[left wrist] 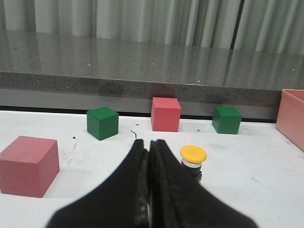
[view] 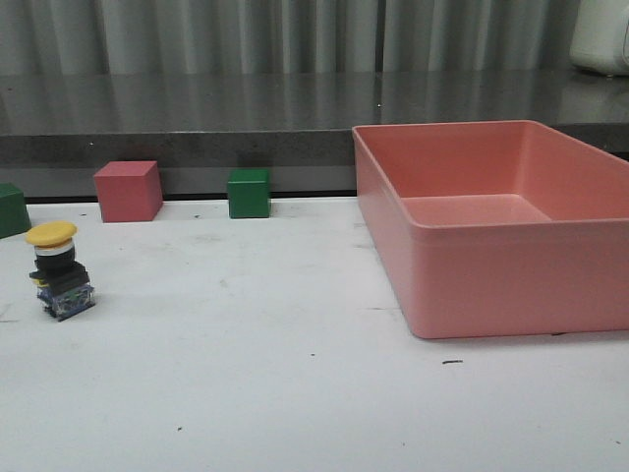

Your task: Place and stand button with both arms

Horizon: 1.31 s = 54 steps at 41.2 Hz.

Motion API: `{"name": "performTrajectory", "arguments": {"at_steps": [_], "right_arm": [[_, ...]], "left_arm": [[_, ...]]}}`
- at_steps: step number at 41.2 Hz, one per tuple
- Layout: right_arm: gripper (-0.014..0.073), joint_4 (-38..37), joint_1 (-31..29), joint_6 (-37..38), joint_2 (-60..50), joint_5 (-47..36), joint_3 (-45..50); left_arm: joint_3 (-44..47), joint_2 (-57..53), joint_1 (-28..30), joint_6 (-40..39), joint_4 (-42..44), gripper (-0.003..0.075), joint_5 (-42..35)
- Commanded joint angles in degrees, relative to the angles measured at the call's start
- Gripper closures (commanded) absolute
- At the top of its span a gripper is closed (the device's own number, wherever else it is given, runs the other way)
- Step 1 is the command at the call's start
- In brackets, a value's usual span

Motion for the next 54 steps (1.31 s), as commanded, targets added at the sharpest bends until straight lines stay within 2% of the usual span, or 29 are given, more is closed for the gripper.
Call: {"name": "performTrajectory", "arguments": {"at_steps": [1, 12, 20, 54], "right_arm": [[0.0662, -0.44, -0.42, -0.33, -1.11, -5.14, -0.2], [0.0662, 1.23, -0.42, -1.07, -1.11, -4.9, -0.2], [0.0662, 5.66, -0.42, -6.81, -1.11, -5.14, -0.2], [0.0662, 5.61, -0.42, -6.81, -1.11, -4.81, -0.2]], "left_arm": [[0.87, -1.36, -0.31, -0.41, -0.15, 0.074, -4.56], [0.87, -1.36, -0.31, -0.41, -0.15, 0.074, -4.56], [0.87, -1.36, -0.31, -0.41, -0.15, 0.074, -4.56], [0.87, -1.36, -0.31, -0.41, -0.15, 0.074, -4.56]]}}
